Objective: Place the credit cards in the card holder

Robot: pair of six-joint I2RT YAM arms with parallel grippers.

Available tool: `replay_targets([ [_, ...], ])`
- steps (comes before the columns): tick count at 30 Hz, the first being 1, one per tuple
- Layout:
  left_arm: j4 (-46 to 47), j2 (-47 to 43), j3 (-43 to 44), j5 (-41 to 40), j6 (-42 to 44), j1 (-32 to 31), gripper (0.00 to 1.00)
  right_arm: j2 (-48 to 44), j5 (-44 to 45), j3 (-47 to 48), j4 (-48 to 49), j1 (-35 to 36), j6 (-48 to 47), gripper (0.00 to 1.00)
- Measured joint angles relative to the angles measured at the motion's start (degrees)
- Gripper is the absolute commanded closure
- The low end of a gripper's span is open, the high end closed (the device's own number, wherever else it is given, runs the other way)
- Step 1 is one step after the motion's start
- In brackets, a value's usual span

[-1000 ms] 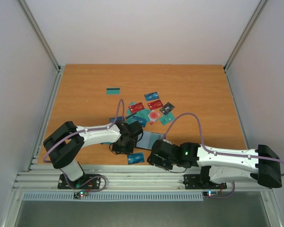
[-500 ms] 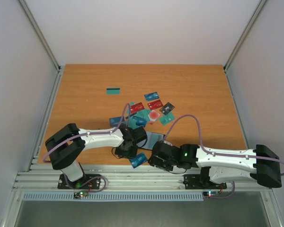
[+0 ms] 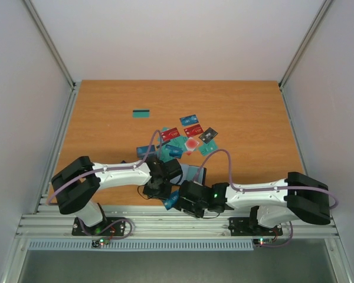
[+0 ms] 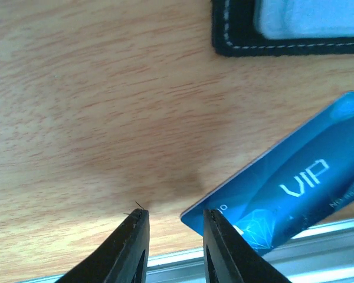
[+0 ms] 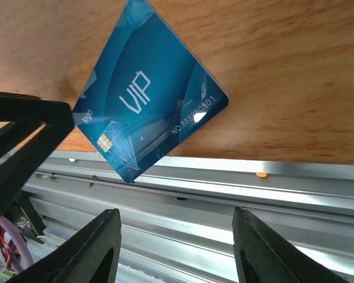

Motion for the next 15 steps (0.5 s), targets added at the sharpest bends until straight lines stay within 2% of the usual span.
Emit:
replay_targets([
  [15,0.9,-0.2,-0.2,0.7,5.0,1.0,0.73,8.4,-0.2,0.3,12.1,2.5,5.9,0.41],
])
